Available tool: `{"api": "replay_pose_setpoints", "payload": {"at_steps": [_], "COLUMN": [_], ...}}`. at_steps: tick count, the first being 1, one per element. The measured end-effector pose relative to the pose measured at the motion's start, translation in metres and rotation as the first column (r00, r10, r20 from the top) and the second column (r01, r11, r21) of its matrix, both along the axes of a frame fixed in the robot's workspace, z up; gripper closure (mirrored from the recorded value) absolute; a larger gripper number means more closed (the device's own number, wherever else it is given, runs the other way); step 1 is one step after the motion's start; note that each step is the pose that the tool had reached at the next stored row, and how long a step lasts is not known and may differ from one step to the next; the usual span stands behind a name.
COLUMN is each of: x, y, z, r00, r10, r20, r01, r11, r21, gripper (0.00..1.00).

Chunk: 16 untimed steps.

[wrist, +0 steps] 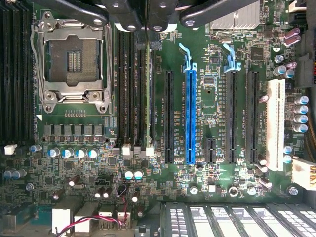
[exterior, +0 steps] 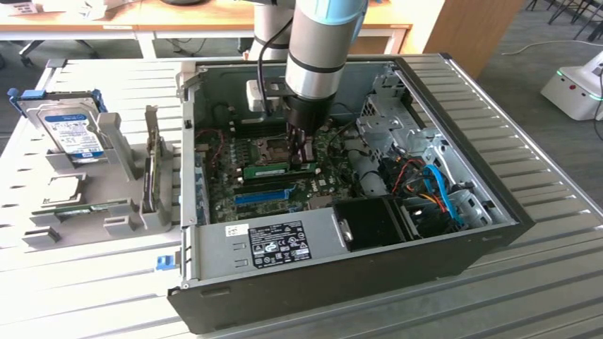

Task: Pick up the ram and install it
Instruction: 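Insert the ram into the slot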

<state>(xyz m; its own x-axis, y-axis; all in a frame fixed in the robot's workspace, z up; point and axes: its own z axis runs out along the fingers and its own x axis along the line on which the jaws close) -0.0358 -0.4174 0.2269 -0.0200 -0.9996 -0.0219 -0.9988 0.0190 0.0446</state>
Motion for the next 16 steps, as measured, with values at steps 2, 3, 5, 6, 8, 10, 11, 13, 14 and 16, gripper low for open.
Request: {"api": "replay_pose_setpoints", "payload": {"at_steps": [2, 3, 5, 6, 8, 10, 11, 13, 14, 16], "x": [0.0000, 0.0000, 0.0000, 0.0000, 0.0000, 0.0000, 0.0000, 0.0004, 0.0010, 0.0022], "y": [0.0000, 0.0000, 0.0000, 0.0000, 0.0000, 0.0000, 0.0000, 0.0000, 0.0000, -0.0001], "z": [0.0000, 0.0000, -0.0005, -0.0006, -0.0006, -0.0006, -0.0006, -0.0006, -0.0006, -0.0005], "r00": [1.0000, 1.0000, 1.0000, 1.0000, 1.0000, 1.0000, 1.0000, 1.0000, 1.0000, 1.0000], "r10": [0.000, 0.000, 0.000, 0.000, 0.000, 0.000, 0.000, 0.000, 0.000, 0.000], "r20": [0.0000, 0.0000, 0.0000, 0.0000, 0.0000, 0.0000, 0.0000, -0.0001, -0.0004, -0.0014], "r01": [0.000, 0.000, 0.000, 0.000, 0.000, 0.000, 0.000, 0.000, 0.000, 0.000], "r11": [1.0000, 1.0000, 1.0000, 1.0000, 1.0000, 1.0000, 1.0000, 1.0000, 1.0000, 1.0000], "r21": [0.0000, -0.0001, 0.0000, 0.0000, -0.0001, -0.0001, -0.0001, 0.0000, 0.0001, -0.0003], "gripper": [0.88, 0.88, 0.88, 0.88, 0.88, 0.88, 0.88, 0.88, 0.88, 0.88]}}
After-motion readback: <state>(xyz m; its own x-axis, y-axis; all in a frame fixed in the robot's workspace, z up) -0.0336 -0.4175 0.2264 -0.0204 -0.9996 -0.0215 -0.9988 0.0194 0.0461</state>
